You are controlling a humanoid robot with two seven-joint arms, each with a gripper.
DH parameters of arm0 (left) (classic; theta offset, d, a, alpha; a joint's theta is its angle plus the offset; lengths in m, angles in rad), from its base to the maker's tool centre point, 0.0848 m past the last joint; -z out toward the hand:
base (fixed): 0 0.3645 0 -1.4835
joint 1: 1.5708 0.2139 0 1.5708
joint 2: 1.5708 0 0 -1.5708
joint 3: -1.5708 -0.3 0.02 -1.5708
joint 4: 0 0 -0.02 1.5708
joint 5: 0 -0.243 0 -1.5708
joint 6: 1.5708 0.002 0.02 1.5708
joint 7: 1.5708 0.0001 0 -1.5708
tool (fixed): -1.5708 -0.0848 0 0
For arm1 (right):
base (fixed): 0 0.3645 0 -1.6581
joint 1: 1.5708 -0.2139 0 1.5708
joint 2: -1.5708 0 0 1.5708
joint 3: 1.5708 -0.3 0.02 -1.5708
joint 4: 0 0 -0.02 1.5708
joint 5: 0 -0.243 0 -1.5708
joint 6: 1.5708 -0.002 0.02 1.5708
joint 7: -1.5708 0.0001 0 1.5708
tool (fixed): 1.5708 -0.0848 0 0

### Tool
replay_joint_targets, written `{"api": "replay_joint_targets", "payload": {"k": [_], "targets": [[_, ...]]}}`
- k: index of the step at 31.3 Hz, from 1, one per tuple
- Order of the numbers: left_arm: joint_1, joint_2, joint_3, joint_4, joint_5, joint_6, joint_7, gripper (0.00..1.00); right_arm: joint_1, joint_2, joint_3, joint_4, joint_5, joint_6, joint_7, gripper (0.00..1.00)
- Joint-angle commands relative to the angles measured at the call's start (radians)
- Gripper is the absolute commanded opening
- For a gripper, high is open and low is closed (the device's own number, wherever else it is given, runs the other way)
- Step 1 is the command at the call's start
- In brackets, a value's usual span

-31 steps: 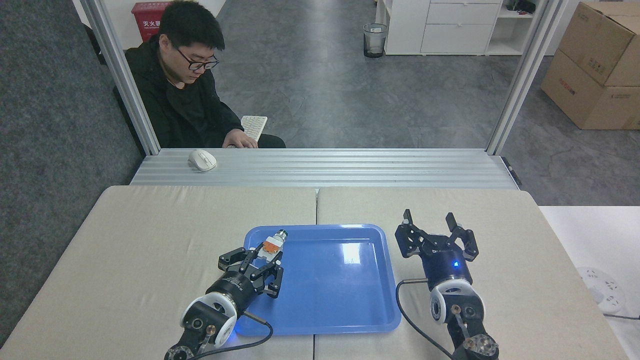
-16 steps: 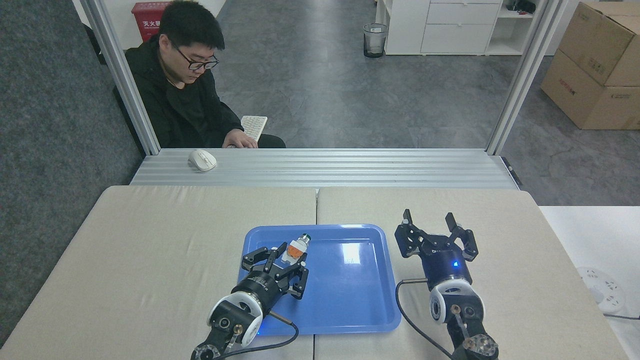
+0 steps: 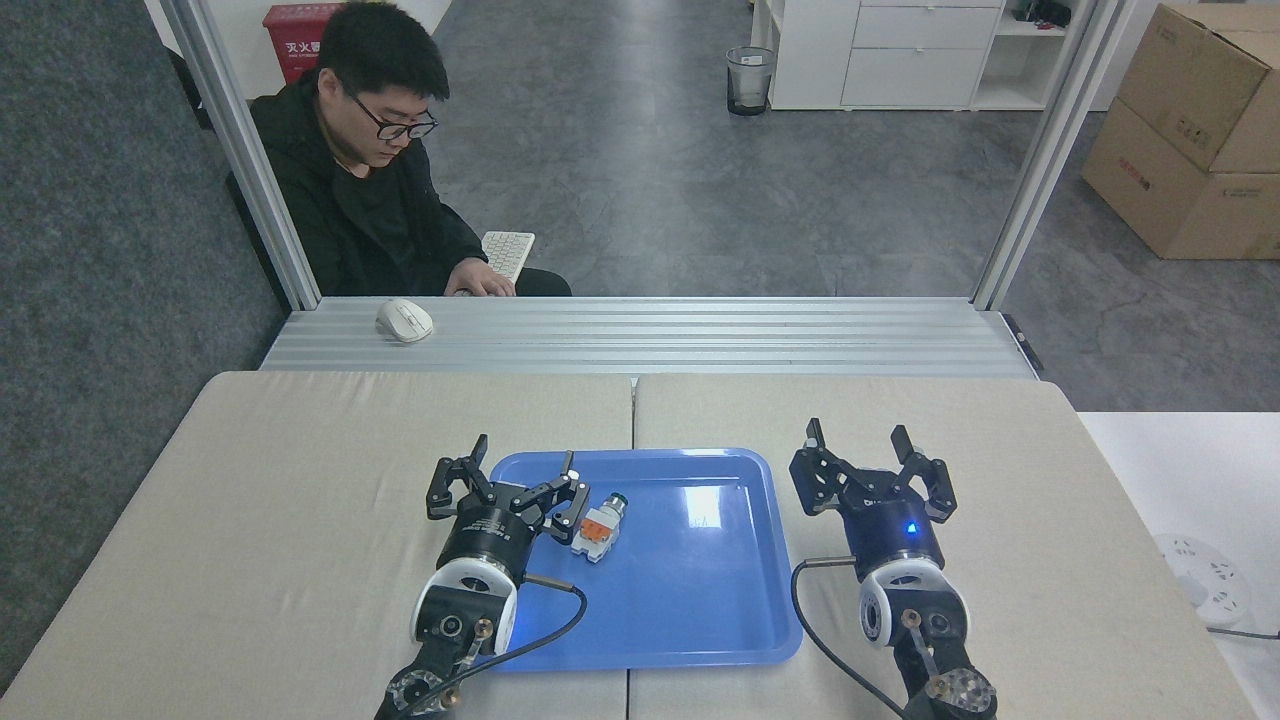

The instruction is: Pick up switch part and place in tray

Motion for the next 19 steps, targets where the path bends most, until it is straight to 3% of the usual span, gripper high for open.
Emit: {"api": "replay_joint_targets", "payload": {"k": [1, 7, 14, 19], "targets": [[-0.002, 0.089, 0.127, 0.017, 0.006, 0.042, 0.036, 0.99, 0.000, -0.001, 0.000, 0.000, -0.001, 0.000, -0.001, 1.00], [-0.016, 0.146, 0.210, 0.112, 0.097, 0.037, 0.073, 0.99, 0.000, -0.001, 0.000, 0.000, -0.001, 0.000, -0.001, 1.00], [-0.051, 0.180, 0.212, 0.108, 0.330, 0.037, 0.102, 0.99, 0.000, -0.001, 0.000, 0.000, -0.001, 0.000, -0.001, 1.00], [-0.065, 0.178, 0.210, 0.074, 0.336, 0.035, 0.110, 0.99, 0.000, 0.000, 0.000, 0.000, -0.001, 0.000, -0.001, 1.00]]}}
